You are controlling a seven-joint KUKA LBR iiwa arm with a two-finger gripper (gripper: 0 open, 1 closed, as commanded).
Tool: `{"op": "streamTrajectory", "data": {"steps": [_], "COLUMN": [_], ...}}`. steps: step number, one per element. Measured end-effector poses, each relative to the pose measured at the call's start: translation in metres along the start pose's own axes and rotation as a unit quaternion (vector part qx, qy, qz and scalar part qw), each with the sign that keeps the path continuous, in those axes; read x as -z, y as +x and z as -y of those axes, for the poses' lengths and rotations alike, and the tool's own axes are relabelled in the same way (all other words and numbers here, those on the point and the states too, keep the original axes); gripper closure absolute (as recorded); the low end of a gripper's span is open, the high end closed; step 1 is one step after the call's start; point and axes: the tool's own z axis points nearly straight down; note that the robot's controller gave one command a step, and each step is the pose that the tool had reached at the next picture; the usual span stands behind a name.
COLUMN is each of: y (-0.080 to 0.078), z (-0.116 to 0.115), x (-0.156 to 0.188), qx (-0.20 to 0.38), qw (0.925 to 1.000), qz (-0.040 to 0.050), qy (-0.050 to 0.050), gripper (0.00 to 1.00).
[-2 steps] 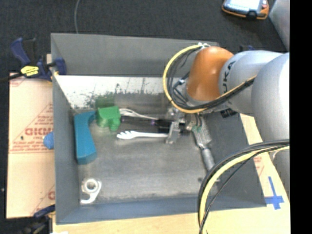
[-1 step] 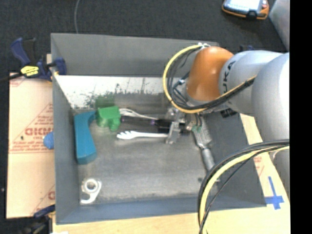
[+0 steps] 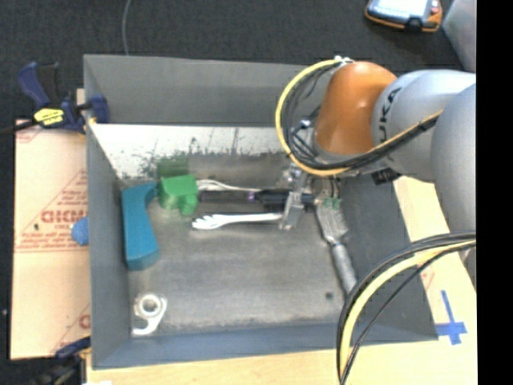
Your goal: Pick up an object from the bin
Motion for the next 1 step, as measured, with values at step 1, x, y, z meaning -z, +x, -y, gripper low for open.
{"op": "streamTrajectory", "data": {"steps": [1], "y": [-0.0018], "z": [-0.0002], "x": [0.0325], "qx": [0.001], "qw": [1.0000], "qz": [0.0025], "qy": [0.000], "gripper": [1.00]}}
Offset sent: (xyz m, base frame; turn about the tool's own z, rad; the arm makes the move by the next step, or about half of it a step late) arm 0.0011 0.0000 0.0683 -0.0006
